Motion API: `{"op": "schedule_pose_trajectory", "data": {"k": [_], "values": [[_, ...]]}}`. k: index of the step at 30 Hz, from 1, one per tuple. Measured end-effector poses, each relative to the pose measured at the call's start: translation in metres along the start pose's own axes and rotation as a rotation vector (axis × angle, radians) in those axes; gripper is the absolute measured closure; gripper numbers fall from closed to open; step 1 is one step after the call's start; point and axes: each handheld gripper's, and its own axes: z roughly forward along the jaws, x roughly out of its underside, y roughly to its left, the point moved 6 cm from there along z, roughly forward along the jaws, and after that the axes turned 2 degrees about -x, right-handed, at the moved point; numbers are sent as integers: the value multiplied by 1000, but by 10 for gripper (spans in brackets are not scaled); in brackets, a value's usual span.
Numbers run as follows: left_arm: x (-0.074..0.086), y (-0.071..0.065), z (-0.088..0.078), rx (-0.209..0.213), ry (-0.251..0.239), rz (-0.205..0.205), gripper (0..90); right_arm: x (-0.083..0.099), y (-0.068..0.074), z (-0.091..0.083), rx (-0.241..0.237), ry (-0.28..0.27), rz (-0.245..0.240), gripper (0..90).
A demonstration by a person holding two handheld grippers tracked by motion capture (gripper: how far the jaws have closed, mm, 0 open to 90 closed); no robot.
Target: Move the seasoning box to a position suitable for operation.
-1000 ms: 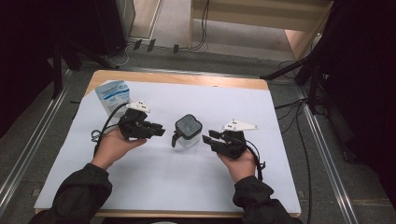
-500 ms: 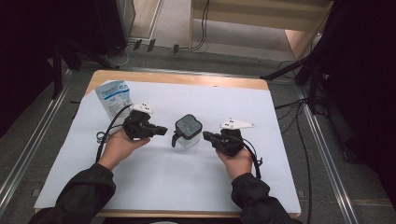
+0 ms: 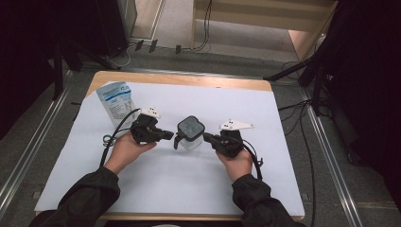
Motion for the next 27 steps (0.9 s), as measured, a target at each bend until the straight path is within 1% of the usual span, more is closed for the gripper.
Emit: {"op": "schedule_pose_trajectory", "data": {"k": [3,4,7,9,14,16,27], "values": [[0,0,1,2,-5,-3,900,0,0,1,-4,1,8,900],[-1,0,1,-7,-8,-2,900,0,0,1,-4,1,11,900],[-1,0,1,3,-19,-8,900,0,-1,1,-15,-7,35,900],[-1,1,1,6,-22,-17,900,-1,-1,1,-10,-10,30,900],[0,-1,4,20,-14,-10,900,0,-2,3,-2,-3,31,900],[0,-2,5,20,-12,-12,900,0,-2,4,-3,-5,24,900],[0,-3,8,28,-5,-11,900,0,-2,4,-2,-2,26,900]]}}
